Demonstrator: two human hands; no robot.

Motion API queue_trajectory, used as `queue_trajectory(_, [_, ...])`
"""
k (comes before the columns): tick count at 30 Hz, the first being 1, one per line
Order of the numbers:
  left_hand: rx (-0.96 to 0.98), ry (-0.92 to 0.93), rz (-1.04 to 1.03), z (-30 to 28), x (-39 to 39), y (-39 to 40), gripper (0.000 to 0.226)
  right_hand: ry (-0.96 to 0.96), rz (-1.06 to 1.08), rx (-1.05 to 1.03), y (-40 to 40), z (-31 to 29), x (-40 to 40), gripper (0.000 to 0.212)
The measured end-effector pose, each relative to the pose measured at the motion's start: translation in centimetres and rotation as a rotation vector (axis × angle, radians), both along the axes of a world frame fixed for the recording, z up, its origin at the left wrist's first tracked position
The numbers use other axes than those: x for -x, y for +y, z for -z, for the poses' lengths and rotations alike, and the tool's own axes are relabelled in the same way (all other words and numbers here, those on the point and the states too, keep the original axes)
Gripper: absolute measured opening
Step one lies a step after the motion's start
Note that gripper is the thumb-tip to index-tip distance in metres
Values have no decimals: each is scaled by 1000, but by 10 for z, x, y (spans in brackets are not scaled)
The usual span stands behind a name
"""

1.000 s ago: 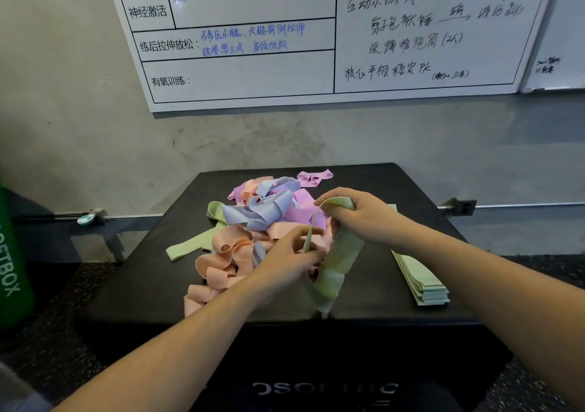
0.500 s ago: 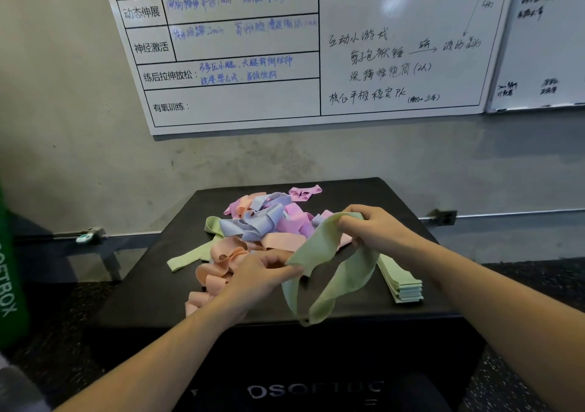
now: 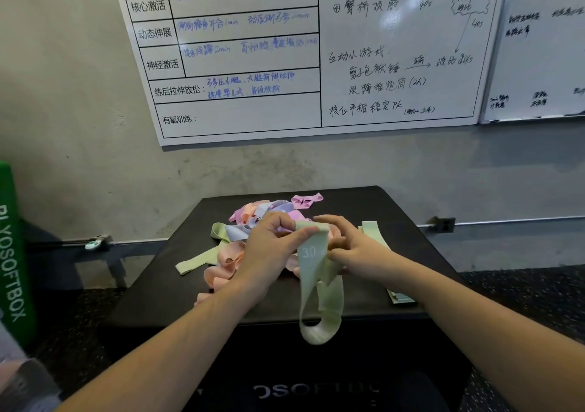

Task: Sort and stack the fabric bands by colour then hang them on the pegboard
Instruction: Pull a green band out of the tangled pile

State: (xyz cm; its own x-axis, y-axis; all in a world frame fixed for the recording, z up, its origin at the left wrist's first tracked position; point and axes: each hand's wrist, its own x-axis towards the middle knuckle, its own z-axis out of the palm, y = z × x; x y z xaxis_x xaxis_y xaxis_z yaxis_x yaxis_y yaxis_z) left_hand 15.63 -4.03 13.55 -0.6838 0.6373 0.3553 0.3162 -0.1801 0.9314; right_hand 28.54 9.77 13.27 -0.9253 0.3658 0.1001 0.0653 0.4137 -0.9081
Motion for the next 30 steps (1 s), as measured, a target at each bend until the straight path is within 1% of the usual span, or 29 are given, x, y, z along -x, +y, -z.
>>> queue_trajectory(1, [-15, -7, 7, -3, -1, 0, 35, 26, -28, 36, -2, -1, -3, 63])
queue_trajectory(2, [-23, -15, 11, -5, -3, -1, 35, 36, -69, 76, -4, -3, -6, 62])
queue_trajectory(5, [-23, 19, -8, -12, -7, -3, 39, 47, -153, 146, -13, -9, -12, 43])
queue_trajectory(7, [-15, 92, -50, -13, -10, -3, 38, 103, -91, 163, -15, -11, -10, 25])
queue_trajectory(8, [-9, 121, -69, -13, -11, -3, 37, 134, -39, 153, -16, -11, -8, 20])
queue_trajectory(10, [-12, 166, -93, -11, -13, -2, 36, 184, 36, 120, -15, -10, -7, 30])
queue_trajectory(11, [-25, 181, -93, -10, -15, -3, 36, 209, 57, 113, -16, -11, -7, 32])
queue_trajectory(12, [-41, 171, -69, -9, -17, -2, 35, 239, 75, 108, -16, -11, -7, 27])
queue_trajectory(13, [-52, 126, -25, -7, -18, -2, 36, 270, 90, 109, -16, -12, -7, 20])
queue_trajectory(15, [-53, -53, 81, -4, -22, -1, 43, 321, 97, 106, -16, -14, -7, 10])
queue_trajectory(17, [-29, -173, 141, 0, -25, -2, 53, 341, 86, 95, -15, -13, -6, 11])
queue_trajectory(19, [-2, -191, 166, 3, -26, -3, 61, 356, 90, 103, -15, -13, -7, 19])
queue_trajectory(21, [10, -213, 184, 8, -27, -4, 53, 369, 107, 113, -15, -15, -9, 17])
queue_trajectory(23, [39, -209, 184, 13, -30, -4, 34, 386, 138, 120, -15, -16, -9, 10])
queue_trajectory(25, [85, -192, 184, 18, -32, -3, 20, 385, 174, 120, -13, -13, -8, 9])
queue_trajectory(27, [116, -178, 170, 20, -33, -1, 15, 384, 199, 128, -14, -10, -7, 9])
queue_trajectory(30, [101, -199, 149, 22, -31, 3, 17, 373, 194, 188, -14, -4, -8, 14])
